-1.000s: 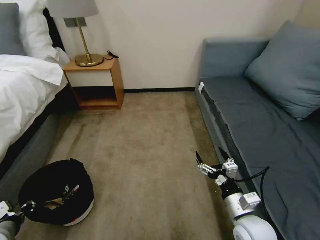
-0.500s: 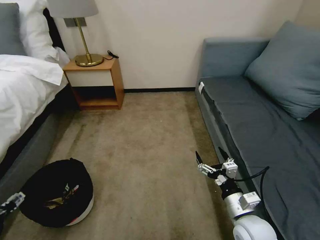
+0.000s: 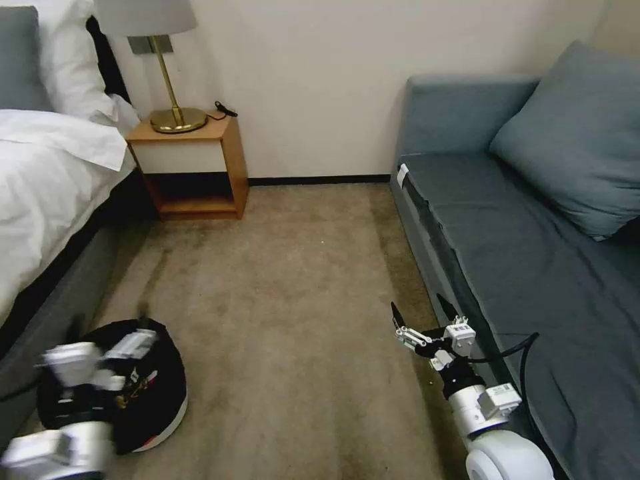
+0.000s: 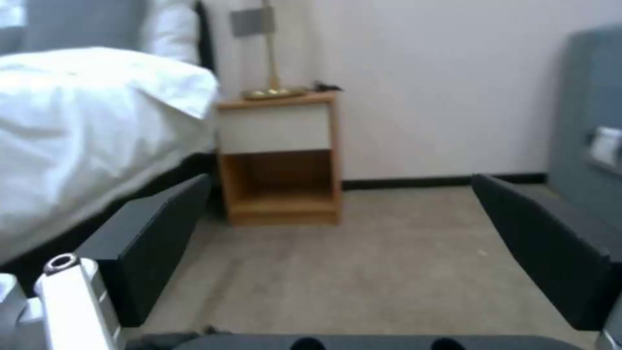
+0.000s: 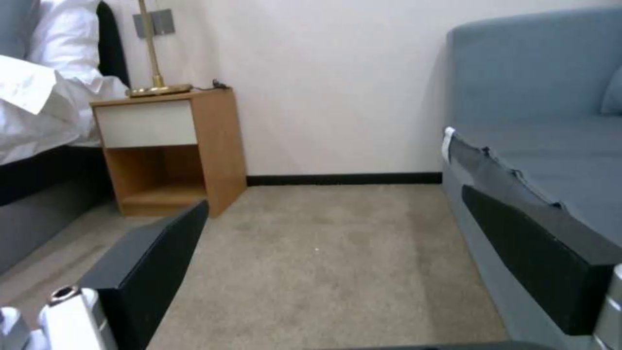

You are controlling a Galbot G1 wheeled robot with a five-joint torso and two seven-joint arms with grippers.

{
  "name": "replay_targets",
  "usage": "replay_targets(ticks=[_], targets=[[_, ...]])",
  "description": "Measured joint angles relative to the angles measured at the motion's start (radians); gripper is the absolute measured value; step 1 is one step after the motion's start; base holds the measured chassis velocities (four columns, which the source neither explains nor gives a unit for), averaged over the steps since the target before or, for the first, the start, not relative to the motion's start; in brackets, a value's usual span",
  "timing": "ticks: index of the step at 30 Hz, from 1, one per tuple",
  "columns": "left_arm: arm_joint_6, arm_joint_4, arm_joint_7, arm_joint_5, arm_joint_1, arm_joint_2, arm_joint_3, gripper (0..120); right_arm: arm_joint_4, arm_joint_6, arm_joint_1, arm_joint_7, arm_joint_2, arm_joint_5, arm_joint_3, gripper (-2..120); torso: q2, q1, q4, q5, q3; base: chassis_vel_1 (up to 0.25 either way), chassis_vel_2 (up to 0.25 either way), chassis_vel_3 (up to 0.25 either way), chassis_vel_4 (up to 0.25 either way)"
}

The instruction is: Pick up the trash bin, then pick up the garbage on the floor and place it into the trash bin.

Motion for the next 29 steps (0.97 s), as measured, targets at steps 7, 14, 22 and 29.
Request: replay_targets(ticks=[7,14,22,29], targets=[[-0.011,0.018,-0.006,0.015,-0.003,-0.002,0.024,100,0.000,0.000,0.000,0.000,0.000,0.000,0.000,100,0.000,0.000,0.0001,-0.0001,0.000,0.000,0.000,0.000,0.000],[-0.006,0.019,-0.010,0.010,-0.005,-0.002,0.020,100,0.000,0.000,0.000,0.000,0.000,0.000,0.000,100,0.000,0.000,0.0001,-0.0001,0.000,0.000,0.000,0.000,0.000],[-0.001,0.019,-0.012,0.005,-0.005,-0.001,0.018,100,0.000,0.000,0.000,0.000,0.000,0.000,0.000,100,0.000,0.000,0.0000,-0.0001,0.000,0.000,0.000,0.000,0.000],[0.001,0.020,-0.012,0.003,-0.006,-0.001,0.016,100,0.000,0.000,0.000,0.000,0.000,0.000,0.000,100,0.000,0.000,0.0001,-0.0001,0.000,0.000,0.000,0.000,0.000]])
